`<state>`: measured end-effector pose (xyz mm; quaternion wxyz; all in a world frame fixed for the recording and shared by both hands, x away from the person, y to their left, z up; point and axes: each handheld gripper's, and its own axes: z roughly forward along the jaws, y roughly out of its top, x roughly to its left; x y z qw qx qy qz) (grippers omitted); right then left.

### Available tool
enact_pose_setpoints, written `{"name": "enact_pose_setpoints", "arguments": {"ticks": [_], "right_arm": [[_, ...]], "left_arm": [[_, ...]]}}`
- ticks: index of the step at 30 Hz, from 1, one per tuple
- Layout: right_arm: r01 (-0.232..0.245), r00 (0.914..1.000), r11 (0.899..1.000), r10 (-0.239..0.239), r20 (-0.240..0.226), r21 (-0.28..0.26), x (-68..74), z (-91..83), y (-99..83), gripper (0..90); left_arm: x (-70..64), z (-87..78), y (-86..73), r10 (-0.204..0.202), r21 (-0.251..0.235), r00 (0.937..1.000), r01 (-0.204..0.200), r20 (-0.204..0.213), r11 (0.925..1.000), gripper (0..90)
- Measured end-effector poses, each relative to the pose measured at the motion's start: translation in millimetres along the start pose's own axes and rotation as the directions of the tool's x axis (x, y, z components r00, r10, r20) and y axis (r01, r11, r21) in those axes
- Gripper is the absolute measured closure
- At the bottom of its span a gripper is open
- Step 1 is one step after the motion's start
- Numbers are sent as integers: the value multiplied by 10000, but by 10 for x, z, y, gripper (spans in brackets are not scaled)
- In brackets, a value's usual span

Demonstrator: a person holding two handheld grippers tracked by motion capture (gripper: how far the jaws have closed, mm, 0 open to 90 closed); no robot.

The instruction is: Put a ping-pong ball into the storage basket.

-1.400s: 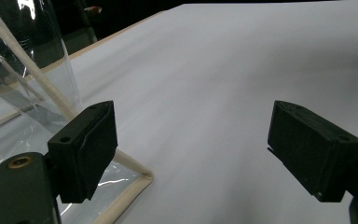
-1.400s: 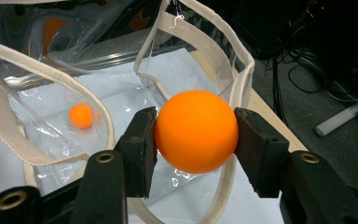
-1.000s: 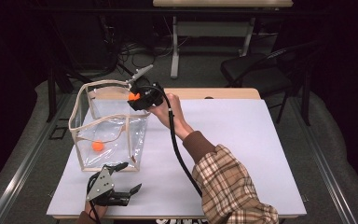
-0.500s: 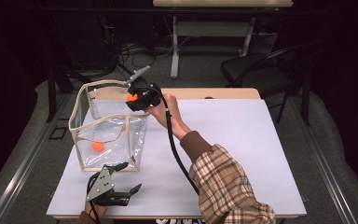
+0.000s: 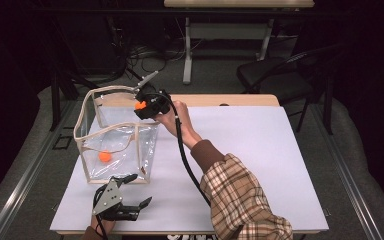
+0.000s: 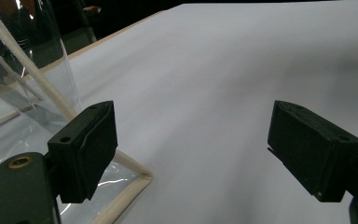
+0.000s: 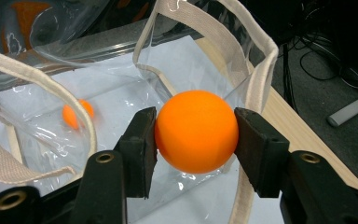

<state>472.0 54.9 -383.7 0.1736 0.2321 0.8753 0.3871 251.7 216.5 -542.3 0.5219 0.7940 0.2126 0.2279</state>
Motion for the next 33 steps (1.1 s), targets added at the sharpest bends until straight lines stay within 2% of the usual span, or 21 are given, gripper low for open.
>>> {"name": "enact_pose_setpoints", "arguments": {"ticks": [11, 16, 17, 19, 27, 30, 33], "right_arm": [[89, 9999, 9997, -87, -84, 240, 27, 78, 22, 502], [-42, 9999, 9994, 46, -121, 349, 30, 120, 15, 501], [68, 9999, 9994, -63, -137, 345, 21, 130, 13, 501], [-64, 9998, 9992, 71, -173, 392, 27, 144, 11, 500], [-113, 9995, 9984, 129, -280, 562, 32, 206, 8, 497], [-105, 9995, 9983, 122, -290, 570, 31, 220, 9, 475], [-136, 9996, 9983, 149, -220, 571, 26, 217, 8, 413]], "left_arm": [[2, -5, 1, 17, 36, 10000, -17, 19, 10000, 158], [0, -2, 1, 13, 16, 10000, -13, 9, 10000, 158], [0, -3, 1, 18, 14, 10000, -18, 5, 10000, 158], [0, -3, 1, 9, 14, 10000, -9, 8, 10000, 158], [0, -3, 1, 24, 2, 10000, -24, 15, 10000, 158], [0, -5, 1, 18, 28, 10000, -18, 31, 10000, 158], [1, -5, 0, 8, 1, 10000, -8, 5, 10000, 158]]}}
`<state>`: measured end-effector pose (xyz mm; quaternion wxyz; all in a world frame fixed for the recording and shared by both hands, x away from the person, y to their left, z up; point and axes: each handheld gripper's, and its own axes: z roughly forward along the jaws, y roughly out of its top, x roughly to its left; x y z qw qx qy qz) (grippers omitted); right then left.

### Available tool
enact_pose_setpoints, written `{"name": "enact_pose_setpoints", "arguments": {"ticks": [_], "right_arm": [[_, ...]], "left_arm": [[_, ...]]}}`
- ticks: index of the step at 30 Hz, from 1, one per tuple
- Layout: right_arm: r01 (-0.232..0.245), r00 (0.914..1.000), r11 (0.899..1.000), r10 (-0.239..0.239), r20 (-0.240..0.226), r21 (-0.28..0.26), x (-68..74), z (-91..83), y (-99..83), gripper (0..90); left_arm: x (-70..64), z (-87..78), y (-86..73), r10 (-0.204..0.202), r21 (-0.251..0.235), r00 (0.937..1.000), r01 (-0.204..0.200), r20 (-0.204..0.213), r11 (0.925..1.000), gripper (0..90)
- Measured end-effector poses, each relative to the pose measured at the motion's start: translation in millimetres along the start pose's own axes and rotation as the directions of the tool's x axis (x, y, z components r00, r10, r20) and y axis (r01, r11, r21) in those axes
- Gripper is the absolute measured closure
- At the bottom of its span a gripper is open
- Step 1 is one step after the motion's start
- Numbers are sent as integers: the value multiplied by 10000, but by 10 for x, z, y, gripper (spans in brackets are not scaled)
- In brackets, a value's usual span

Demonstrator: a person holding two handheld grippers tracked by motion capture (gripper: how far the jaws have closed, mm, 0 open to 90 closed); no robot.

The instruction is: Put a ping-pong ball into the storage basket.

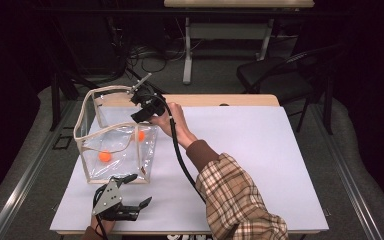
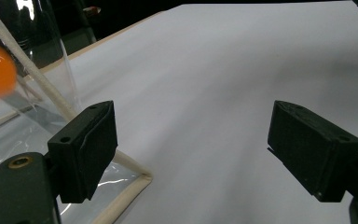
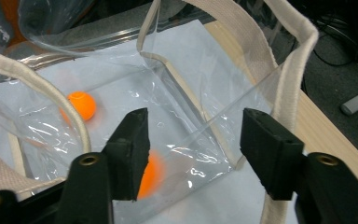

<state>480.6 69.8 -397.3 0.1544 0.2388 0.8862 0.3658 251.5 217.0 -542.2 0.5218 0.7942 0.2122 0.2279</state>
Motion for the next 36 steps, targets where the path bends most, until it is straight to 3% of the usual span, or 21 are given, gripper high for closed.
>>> {"name": "enact_pose_setpoints", "arguments": {"ticks": [3, 12, 22, 36], "right_arm": [[-208, 9998, 9997, 209, 46, -139, -12, -50, -6, 359], [-210, 9998, 9976, 205, -78, -666, -61, -292, -86, 285], [-245, 9997, 9959, 237, -97, -866, -109, -485, -230, 163], [-170, 9998, 9950, 174, 30, -981, -149, -666, -462, 120]], "left_arm": [[-1, -3, 1, 28, -2, 10000, -28, -3, 10000, 158], [-1, 1, 2, 20, 11, 10000, -20, -24, 10000, 158], [2, 1, 2, 29, 38, 10000, -29, -14, 10000, 158], [4, 4, 3, 28, 28, 10000, -28, -12, 10000, 158]]}}
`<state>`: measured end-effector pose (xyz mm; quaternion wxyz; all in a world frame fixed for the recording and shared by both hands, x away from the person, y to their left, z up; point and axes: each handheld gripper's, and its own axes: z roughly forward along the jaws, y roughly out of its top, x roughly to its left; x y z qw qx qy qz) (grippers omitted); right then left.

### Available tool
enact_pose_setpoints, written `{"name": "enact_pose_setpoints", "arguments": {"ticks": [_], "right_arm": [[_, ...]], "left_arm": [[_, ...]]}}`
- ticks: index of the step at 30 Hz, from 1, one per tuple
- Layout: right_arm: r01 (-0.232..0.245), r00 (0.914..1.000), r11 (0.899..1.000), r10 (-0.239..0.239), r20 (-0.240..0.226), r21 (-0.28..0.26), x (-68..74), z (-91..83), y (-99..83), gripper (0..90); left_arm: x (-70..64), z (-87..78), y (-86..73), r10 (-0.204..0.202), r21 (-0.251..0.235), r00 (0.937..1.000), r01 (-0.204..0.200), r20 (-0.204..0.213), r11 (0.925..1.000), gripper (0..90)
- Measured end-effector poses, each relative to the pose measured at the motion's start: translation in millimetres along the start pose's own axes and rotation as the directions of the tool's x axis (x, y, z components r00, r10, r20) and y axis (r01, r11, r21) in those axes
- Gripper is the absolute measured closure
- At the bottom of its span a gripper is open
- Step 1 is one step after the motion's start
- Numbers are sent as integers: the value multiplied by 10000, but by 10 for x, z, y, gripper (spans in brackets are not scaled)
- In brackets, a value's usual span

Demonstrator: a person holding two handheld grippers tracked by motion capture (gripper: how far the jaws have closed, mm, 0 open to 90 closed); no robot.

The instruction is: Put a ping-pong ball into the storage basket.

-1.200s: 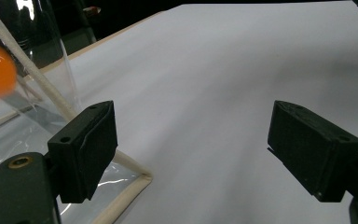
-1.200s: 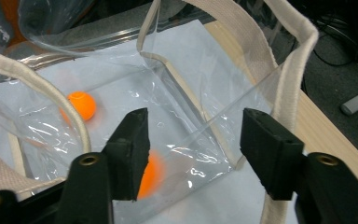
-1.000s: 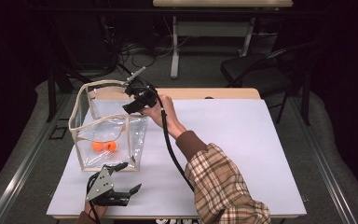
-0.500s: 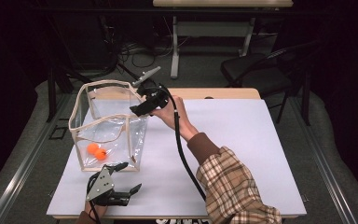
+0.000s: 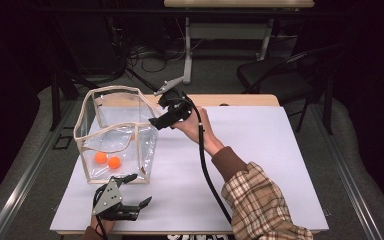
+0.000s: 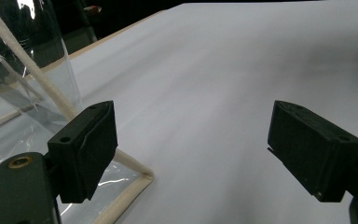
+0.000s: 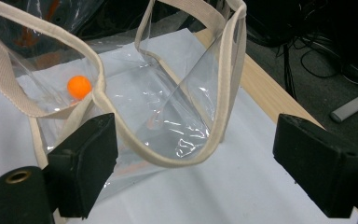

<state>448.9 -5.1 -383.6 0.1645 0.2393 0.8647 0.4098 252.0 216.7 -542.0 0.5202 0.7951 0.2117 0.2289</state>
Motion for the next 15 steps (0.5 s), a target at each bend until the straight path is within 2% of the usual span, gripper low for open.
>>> {"name": "enact_pose_setpoints", "arguments": {"ticks": [15], "right_arm": [[100, 9999, 9997, -104, 134, 236, 29, -95, -229, 70]], "left_arm": [[-3, -3, 1, 0, 30, 10000, 0, -27, 10000, 158]]}}
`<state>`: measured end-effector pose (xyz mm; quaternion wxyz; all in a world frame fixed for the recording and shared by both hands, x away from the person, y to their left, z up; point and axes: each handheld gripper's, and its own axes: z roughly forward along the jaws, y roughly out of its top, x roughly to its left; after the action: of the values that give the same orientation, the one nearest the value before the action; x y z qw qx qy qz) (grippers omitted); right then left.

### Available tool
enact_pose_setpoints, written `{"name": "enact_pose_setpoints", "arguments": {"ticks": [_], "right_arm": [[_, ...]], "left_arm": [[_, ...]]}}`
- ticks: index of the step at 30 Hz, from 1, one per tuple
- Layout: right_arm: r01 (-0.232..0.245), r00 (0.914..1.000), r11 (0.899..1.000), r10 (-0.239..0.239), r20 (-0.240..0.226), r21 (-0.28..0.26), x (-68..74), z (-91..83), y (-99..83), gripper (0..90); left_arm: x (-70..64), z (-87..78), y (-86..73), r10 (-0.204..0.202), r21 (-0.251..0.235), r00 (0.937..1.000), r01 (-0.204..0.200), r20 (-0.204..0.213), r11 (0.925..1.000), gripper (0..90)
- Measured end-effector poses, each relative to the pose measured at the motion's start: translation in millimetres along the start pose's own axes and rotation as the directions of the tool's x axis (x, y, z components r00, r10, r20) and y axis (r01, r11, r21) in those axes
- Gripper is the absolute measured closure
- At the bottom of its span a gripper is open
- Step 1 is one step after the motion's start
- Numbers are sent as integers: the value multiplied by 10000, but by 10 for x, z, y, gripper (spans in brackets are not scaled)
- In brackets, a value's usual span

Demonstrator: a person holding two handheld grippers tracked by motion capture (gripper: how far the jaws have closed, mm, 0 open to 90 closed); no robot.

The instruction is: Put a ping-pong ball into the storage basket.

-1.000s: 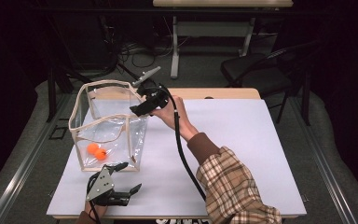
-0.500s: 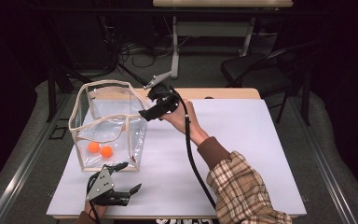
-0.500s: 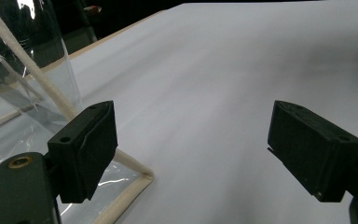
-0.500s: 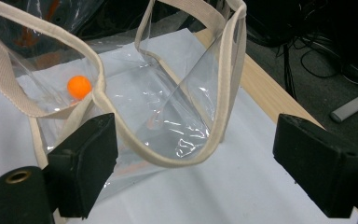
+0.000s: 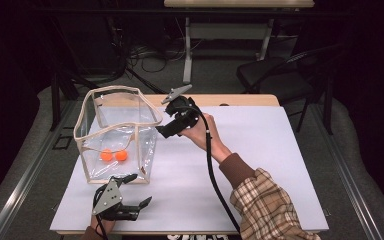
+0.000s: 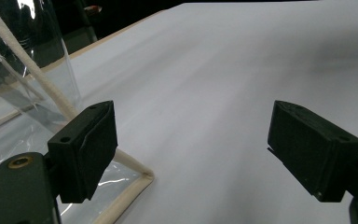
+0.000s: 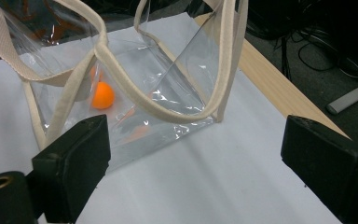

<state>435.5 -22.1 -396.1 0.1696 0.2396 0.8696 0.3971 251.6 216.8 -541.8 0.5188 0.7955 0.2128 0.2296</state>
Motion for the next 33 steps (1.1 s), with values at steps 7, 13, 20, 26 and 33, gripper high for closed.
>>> {"name": "enact_pose_setpoints", "arguments": {"ticks": [7, 13, 20, 26, 33], "right_arm": [[-154, 9999, 9999, 154, 53, -10, -12, -46, -128, 50], [-255, 9995, 9997, 255, 174, -28, -26, -99, -239, 67], [-354, 9989, 9994, 353, 321, 10, -19, -154, -373, 114], [-421, 9982, 9991, 420, 435, 19, -26, -200, -502, 124], [-489, 9977, 9988, 489, 480, 1, -13, -258, -645, 117]], "left_arm": [[0, -3, 0, 4, -17, 10000, -4, 2, 10000, 158], [-1, 1, 2, 11, -7, 10000, -11, -7, 10000, 158], [-1, 4, 3, 16, -11, 10000, -16, 2, 10000, 158], [-1, 5, 4, 34, 4, 10000, -34, 6, 10000, 158], [-2, 7, 6, 52, 12, 10000, -52, 16, 10000, 158]]}}
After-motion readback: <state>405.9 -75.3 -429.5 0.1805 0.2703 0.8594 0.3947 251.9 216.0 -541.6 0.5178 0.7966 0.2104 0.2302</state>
